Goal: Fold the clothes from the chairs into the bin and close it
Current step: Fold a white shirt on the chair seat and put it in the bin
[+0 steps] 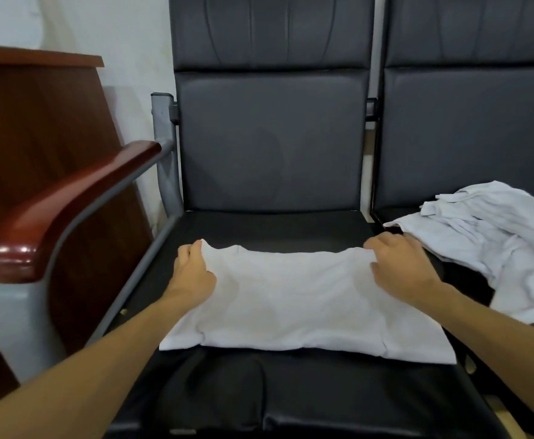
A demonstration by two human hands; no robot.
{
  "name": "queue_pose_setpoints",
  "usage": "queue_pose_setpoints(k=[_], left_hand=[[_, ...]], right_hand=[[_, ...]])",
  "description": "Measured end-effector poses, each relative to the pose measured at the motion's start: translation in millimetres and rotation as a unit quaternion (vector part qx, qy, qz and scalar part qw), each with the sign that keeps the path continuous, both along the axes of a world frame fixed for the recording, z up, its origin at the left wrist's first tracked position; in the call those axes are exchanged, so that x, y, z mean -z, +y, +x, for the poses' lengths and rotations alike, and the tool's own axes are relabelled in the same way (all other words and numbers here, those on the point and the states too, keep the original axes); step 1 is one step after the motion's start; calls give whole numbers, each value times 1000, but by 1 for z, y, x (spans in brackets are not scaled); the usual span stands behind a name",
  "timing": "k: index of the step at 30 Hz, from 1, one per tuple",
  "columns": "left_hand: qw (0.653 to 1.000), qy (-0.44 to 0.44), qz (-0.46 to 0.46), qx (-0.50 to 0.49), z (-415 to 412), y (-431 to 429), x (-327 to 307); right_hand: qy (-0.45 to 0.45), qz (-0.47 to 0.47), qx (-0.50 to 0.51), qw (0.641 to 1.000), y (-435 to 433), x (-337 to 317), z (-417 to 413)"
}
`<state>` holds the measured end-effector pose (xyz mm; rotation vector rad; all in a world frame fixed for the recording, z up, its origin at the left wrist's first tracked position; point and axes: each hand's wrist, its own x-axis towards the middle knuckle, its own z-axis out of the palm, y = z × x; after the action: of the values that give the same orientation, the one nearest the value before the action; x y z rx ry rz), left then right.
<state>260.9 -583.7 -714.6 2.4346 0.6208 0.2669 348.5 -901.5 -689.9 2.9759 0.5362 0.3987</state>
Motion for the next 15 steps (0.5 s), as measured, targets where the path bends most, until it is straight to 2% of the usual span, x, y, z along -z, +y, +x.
queue_pose_setpoints(k=[4,6,9,12,15], left_hand=[[998,36,57,19,-35,-10,-2],[995,64,71,34,-56,-14,0],[982,112,125,83,-84,-26,4],[971,161,119,129,-97,-29,10],[968,162,123,147,-103,-19,10]], right_hand=[[112,-14,-65,991,10,-2,-39],[147,-37,-55,987,9,-5,-56],[197,-12,-2,980,0,-6,-72],[218,43,22,975,-14,7,-86],[209,4,-7,978,-27,19,-94]])
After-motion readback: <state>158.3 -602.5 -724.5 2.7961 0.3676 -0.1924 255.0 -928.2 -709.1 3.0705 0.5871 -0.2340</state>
